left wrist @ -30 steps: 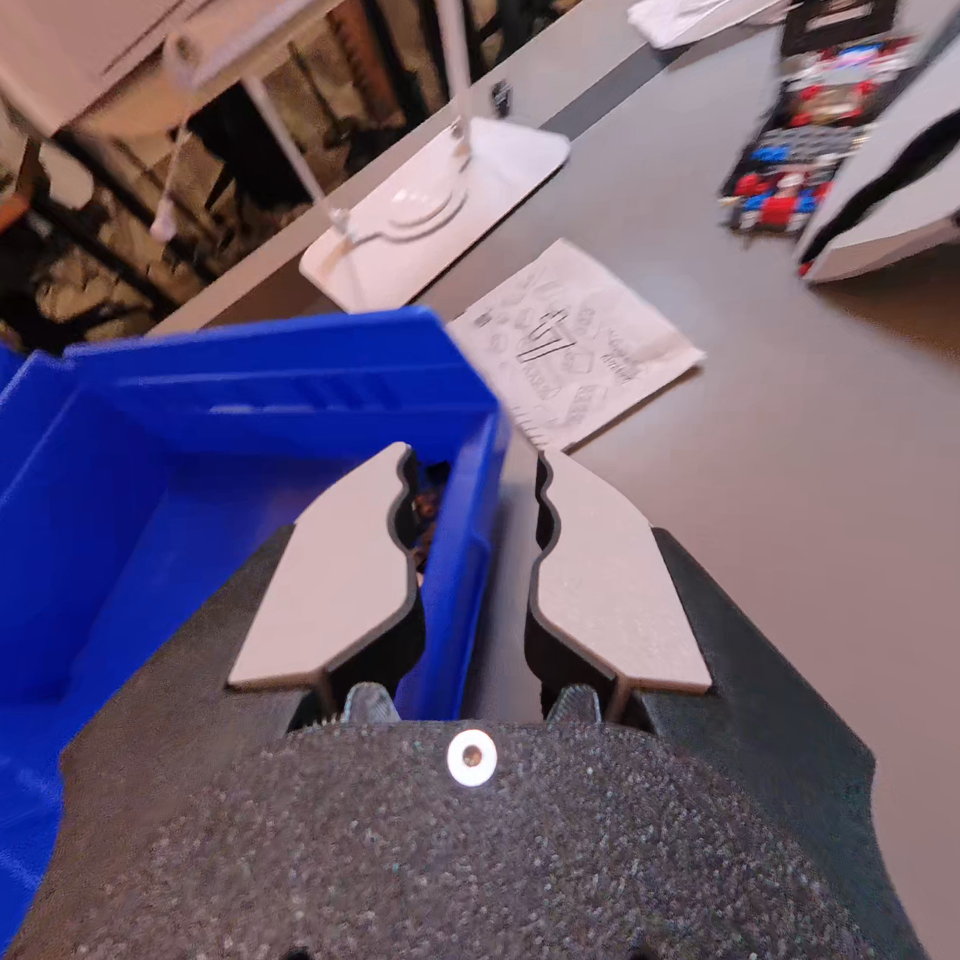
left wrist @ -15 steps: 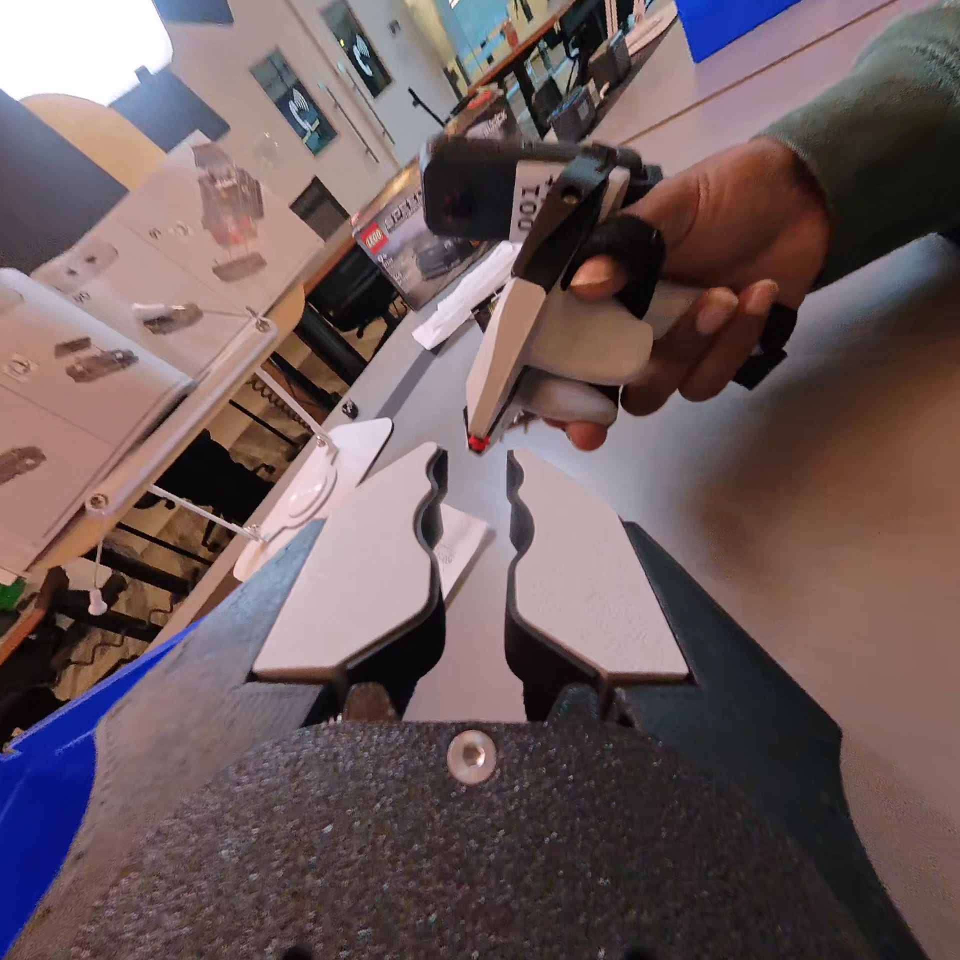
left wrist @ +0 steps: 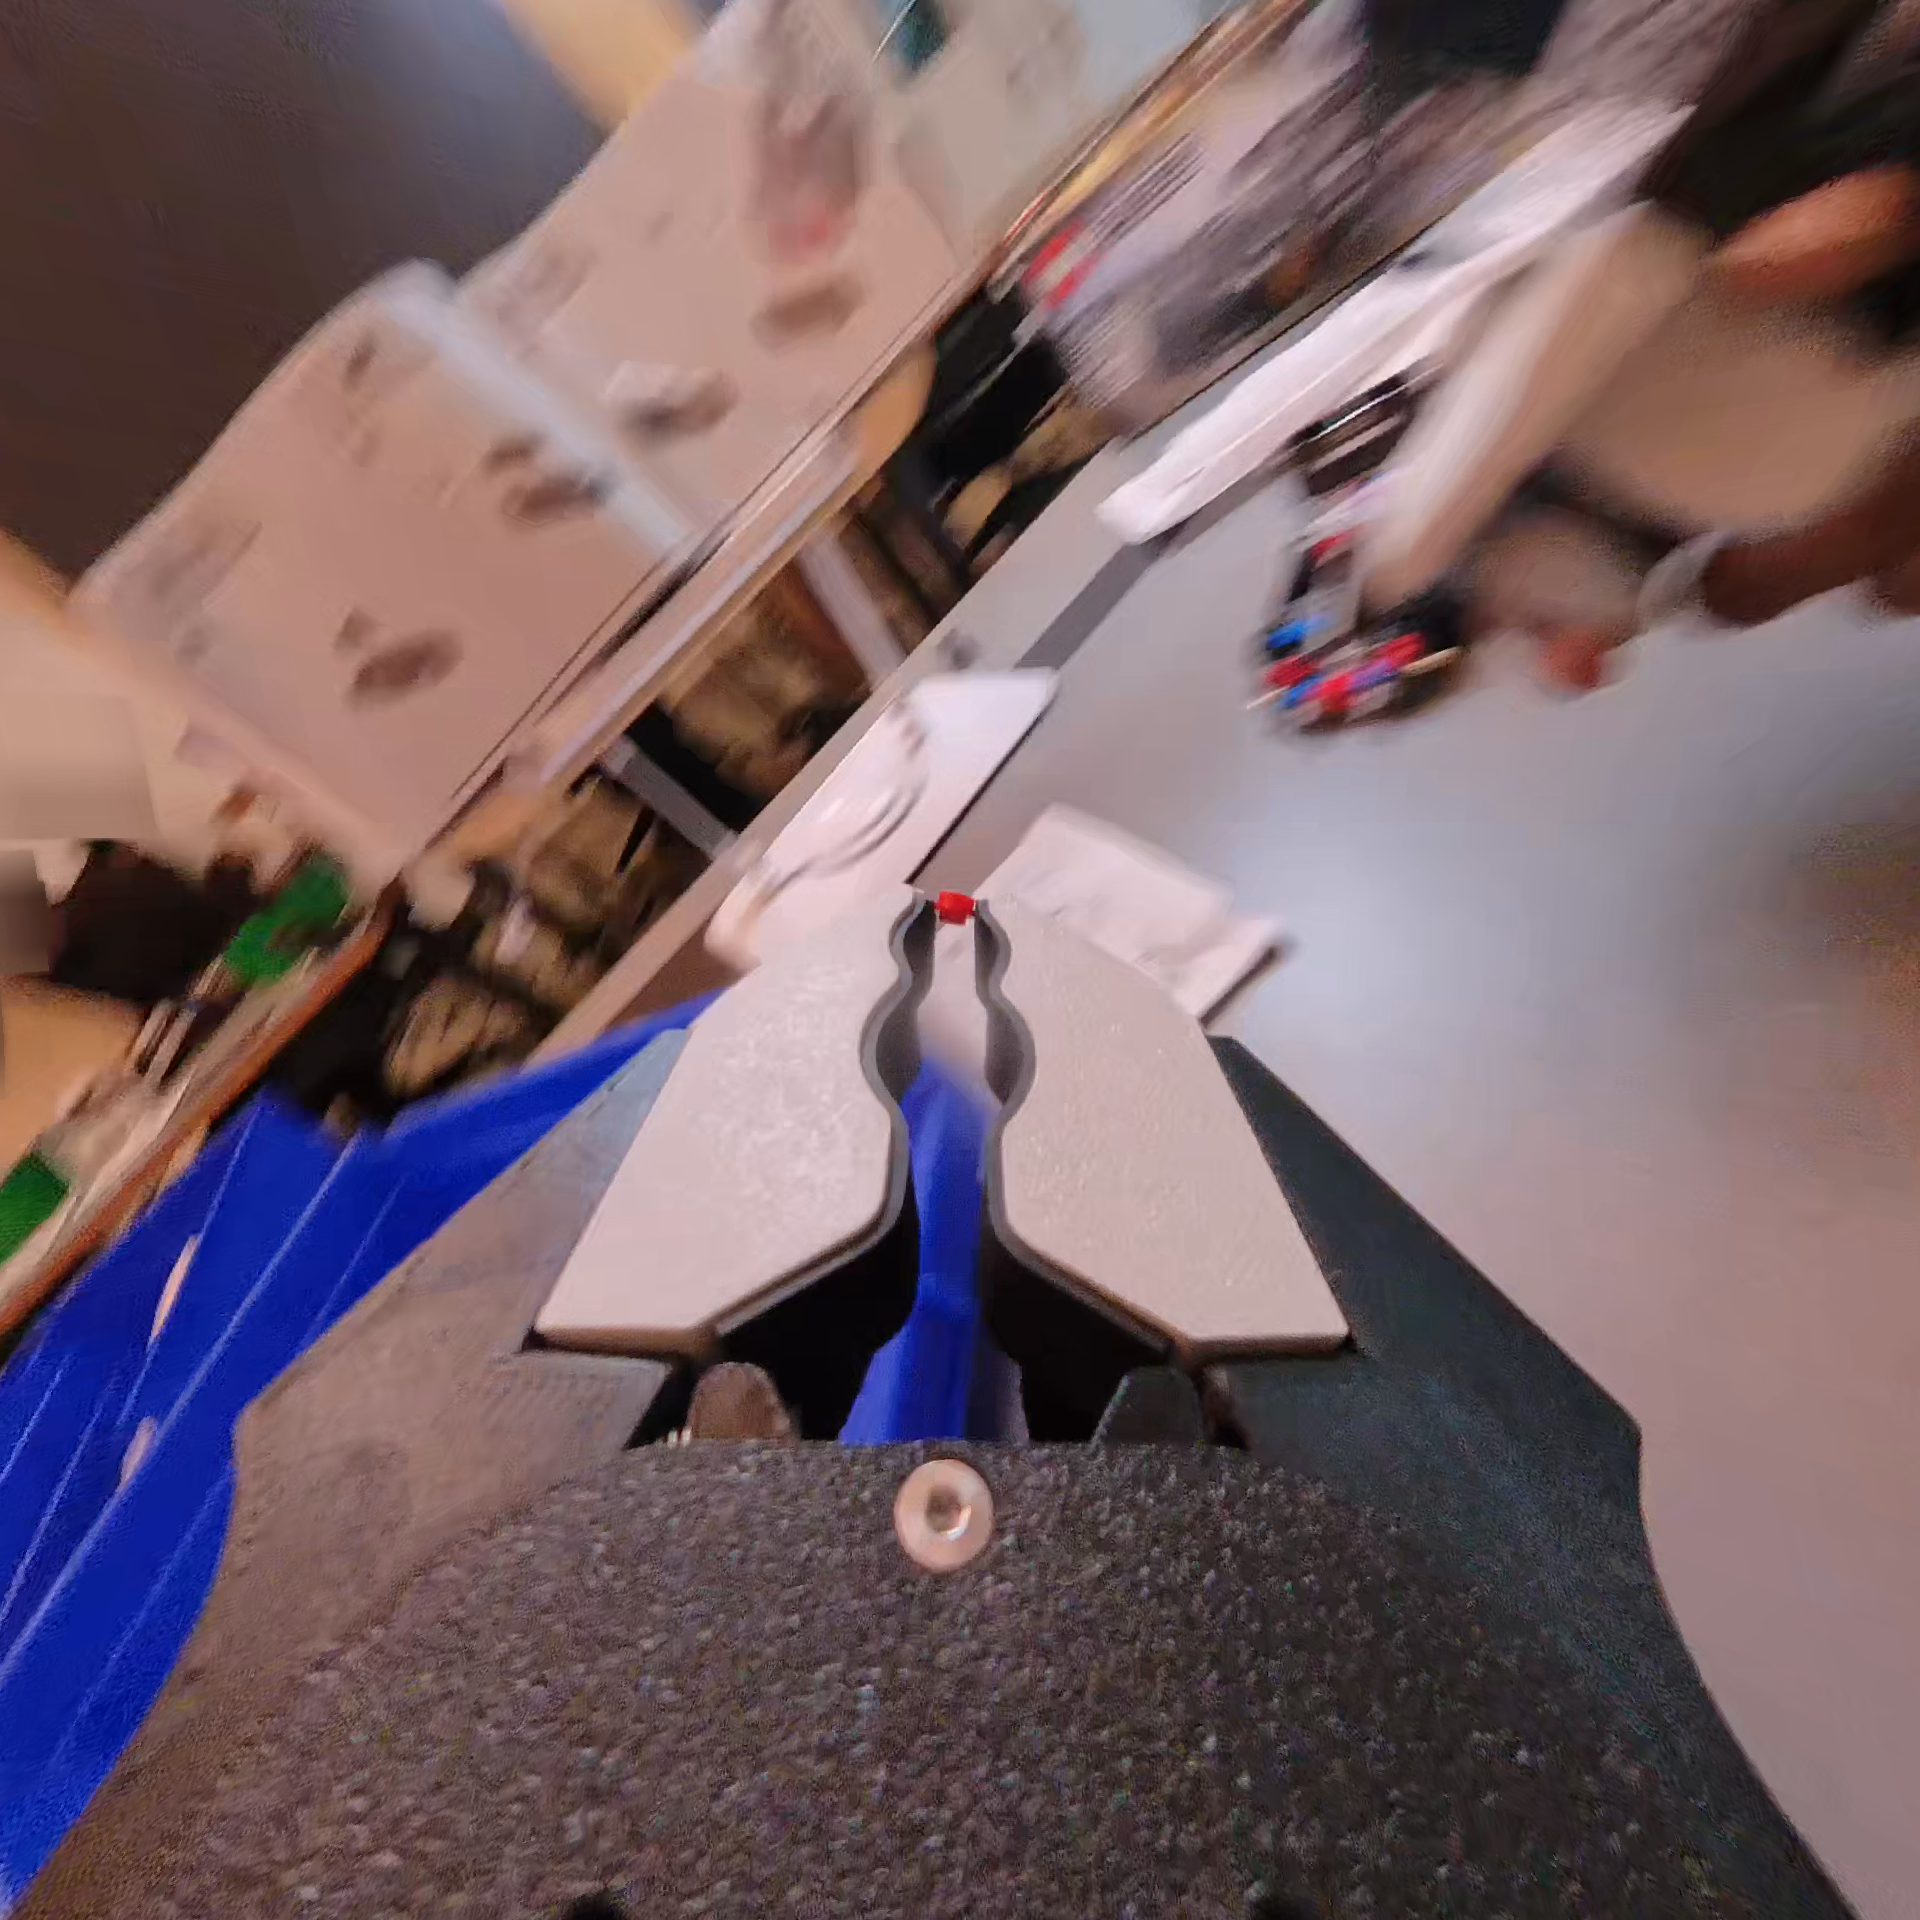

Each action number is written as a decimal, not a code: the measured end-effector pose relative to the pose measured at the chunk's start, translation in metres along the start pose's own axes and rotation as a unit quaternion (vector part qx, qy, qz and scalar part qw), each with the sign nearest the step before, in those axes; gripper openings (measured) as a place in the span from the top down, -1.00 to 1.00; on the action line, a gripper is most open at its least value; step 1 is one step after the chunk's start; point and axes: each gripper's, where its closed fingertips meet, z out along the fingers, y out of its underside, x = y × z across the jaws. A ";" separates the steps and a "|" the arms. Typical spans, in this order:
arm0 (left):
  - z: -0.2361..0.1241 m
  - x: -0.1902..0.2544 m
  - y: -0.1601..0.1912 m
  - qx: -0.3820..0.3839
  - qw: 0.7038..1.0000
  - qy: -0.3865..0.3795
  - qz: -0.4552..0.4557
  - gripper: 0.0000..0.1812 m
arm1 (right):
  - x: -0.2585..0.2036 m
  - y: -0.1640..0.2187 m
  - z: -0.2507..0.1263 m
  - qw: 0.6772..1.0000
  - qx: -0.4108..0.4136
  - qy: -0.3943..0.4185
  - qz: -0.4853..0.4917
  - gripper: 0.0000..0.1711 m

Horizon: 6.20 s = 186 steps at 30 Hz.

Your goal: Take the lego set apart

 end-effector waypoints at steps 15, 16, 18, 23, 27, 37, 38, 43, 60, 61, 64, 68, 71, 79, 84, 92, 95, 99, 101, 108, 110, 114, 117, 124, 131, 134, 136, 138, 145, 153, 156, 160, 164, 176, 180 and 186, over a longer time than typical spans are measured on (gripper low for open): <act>0.007 -0.039 0.113 -0.257 0.943 0.000 -0.210 0.51 | 0.041 -0.019 -0.061 0.974 -0.045 0.174 -0.141 0.83; 0.007 -0.039 0.112 -0.256 0.943 0.004 -0.213 0.50 | 0.043 -0.017 -0.062 0.972 -0.050 0.179 -0.144 0.83; 0.006 -0.036 0.112 -0.253 0.941 0.013 -0.226 0.47 | 0.045 -0.014 -0.065 0.969 -0.062 0.187 -0.151 0.82; 0.006 -0.035 0.112 -0.250 0.944 0.017 -0.213 0.44 | 0.058 -0.013 -0.076 0.950 -0.080 0.238 -0.187 0.82; 0.004 -0.021 0.116 -0.268 0.942 0.056 -0.194 0.34 | 0.077 -0.007 -0.088 0.915 -0.119 0.309 -0.230 0.77; -0.012 0.008 0.114 -0.305 0.933 0.125 -0.141 0.73 | 0.078 0.003 -0.075 0.891 -0.146 0.323 -0.284 0.77; -0.015 0.011 0.112 -0.310 0.932 0.131 -0.137 0.74 | 0.076 0.000 -0.073 0.892 -0.137 0.322 -0.287 0.77; -0.021 0.014 0.111 -0.322 0.931 0.124 -0.117 0.73 | 0.072 -0.040 -0.061 0.878 -0.067 0.348 -0.323 0.77; 0.067 -0.086 -0.089 -0.029 0.994 0.080 -0.068 0.68 | 0.154 -0.291 -0.042 0.664 0.006 0.576 -0.476 0.91; 0.085 -0.088 -0.097 -0.015 0.993 0.092 -0.077 0.68 | 0.153 -0.292 -0.050 0.672 0.027 0.580 -0.459 0.90; 0.152 -0.098 -0.106 -0.006 0.992 0.097 -0.081 0.68 | 0.155 -0.291 -0.070 0.694 0.063 0.585 -0.414 0.86; 0.226 -0.111 -0.088 -0.049 0.994 0.063 -0.076 0.68 | 0.160 -0.283 -0.089 0.724 0.089 0.581 -0.360 0.82; 0.250 -0.121 -0.071 -0.074 0.993 0.039 -0.084 0.76 | 0.164 -0.275 -0.098 0.754 0.104 0.564 -0.321 0.79; 0.248 -0.119 -0.068 -0.048 0.993 0.066 -0.089 0.77 | 0.177 -0.229 -0.123 0.833 0.165 0.502 -0.161 0.70; 0.243 -0.115 -0.062 -0.040 0.991 0.091 -0.092 0.75 | 0.151 -0.231 -0.148 0.789 0.199 0.538 -0.218 0.65; 0.222 -0.132 -0.043 -0.036 0.989 0.084 -0.120 0.76 | 0.097 -0.269 -0.023 0.747 0.069 0.505 -0.427 0.48; 0.208 -0.150 -0.026 -0.046 0.988 0.067 -0.134 0.76 | 0.104 -0.284 0.024 0.739 0.042 0.509 -0.439 0.43; 0.190 -0.175 0.001 -0.065 0.984 0.041 -0.159 0.76 | 0.128 -0.308 0.052 0.683 0.028 0.577 -0.447 0.17; 0.182 -0.186 0.011 -0.071 0.982 0.033 -0.174 0.76 | 0.136 -0.316 0.055 0.647 0.031 0.611 -0.456 0.13; 0.165 -0.216 0.021 -0.056 0.977 0.009 -0.204 0.76 | 0.131 -0.317 0.034 0.651 0.072 0.591 -0.471 0.56; 0.165 -0.219 0.015 -0.037 0.976 0.010 -0.214 0.75 | 0.131 -0.315 0.029 0.679 0.079 0.565 -0.462 0.59; 0.169 -0.214 0.001 -0.019 0.976 0.020 -0.217 0.62 | 0.129 -0.309 0.021 0.720 0.079 0.525 -0.448 0.63; 0.176 -0.212 -0.001 -0.030 0.977 0.019 -0.211 0.54 | 0.127 -0.306 0.022 0.732 0.075 0.497 -0.460 0.64; 0.183 -0.213 -0.003 -0.038 0.979 -0.001 -0.202 0.46 | 0.129 -0.305 0.039 0.712 0.031 0.467 -0.523 0.63; 0.184 -0.223 0.012 -0.046 0.972 -0.016 -0.228 0.46 | 0.131 -0.304 0.062 0.710 -0.002 0.438 -0.552 0.65; 0.183 -0.230 0.011 -0.029 0.970 -0.018 -0.242 0.44 | 0.130 -0.303 0.062 0.719 0.000 0.428 -0.547 0.64; 0.183 -0.233 0.007 -0.016 0.970 -0.015 -0.244 0.43 | 0.130 -0.302 0.059 0.725 0.008 0.425 -0.542 0.66; 0.184 -0.234 0.003 -0.004 0.970 -0.006 -0.241 0.42 | 0.132 -0.301 0.055 0.732 0.016 0.425 -0.533 0.70; 0.195 -0.224 -0.007 0.008 0.970 0.032 -0.242 0.41 | 0.133 -0.298 0.051 0.750 0.024 0.417 -0.512 0.73; 0.195 -0.236 -0.006 0.024 0.957 0.022 -0.289 0.39 | 0.133 -0.297 0.049 0.753 0.020 0.415 -0.510 0.73; 0.197 -0.230 -0.009 0.024 0.959 0.042 -0.281 0.38 | 0.134 -0.297 0.049 0.752 0.022 0.417 -0.510 0.73; 0.196 -0.228 -0.013 0.033 0.957 0.050 -0.283 0.45 | 0.133 -0.297 0.049 0.752 0.022 0.416 -0.510 0.73; 0.192 -0.221 -0.018 0.049 0.950 0.088 -0.295 0.67 | 0.132 -0.296 0.048 0.753 0.020 0.415 -0.510 0.73; 0.171 -0.166 -0.072 0.108 0.925 0.214 -0.293 1.00 | 0.091 -0.285 -0.004 0.779 0.104 0.407 -0.466 0.65; 0.183 -0.144 -0.093 0.110 0.926 0.226 -0.282 1.00 | 0.068 -0.264 -0.024 0.808 0.130 0.382 -0.429 0.52; 0.200 -0.108 -0.125 0.130 0.915 0.270 -0.269 1.00 | 0.080 -0.253 -0.032 0.782 0.113 0.455 -0.411 0.23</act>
